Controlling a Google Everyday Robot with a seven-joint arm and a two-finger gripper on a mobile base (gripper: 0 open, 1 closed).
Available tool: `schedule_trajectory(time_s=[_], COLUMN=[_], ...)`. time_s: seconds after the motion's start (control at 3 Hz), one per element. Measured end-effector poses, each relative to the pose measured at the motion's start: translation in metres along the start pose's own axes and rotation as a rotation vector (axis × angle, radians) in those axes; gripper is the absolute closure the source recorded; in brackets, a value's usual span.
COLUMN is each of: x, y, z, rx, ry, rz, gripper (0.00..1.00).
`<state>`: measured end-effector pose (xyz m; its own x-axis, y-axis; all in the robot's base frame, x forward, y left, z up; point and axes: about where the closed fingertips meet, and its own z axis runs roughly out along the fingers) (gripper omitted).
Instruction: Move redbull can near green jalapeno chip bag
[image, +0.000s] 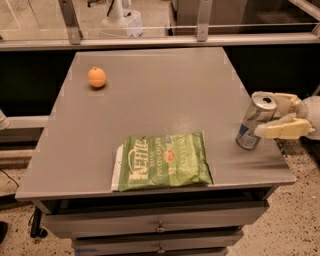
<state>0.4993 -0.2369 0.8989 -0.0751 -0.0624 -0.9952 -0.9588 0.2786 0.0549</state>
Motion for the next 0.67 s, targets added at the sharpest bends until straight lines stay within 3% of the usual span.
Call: schedule_trajectory(time_s=[0.67], x=[0.0002], y=[-0.0014], z=[0.0029], rx=[0.017], ry=[0.008], rz=[-0.014], gripper=[0.73])
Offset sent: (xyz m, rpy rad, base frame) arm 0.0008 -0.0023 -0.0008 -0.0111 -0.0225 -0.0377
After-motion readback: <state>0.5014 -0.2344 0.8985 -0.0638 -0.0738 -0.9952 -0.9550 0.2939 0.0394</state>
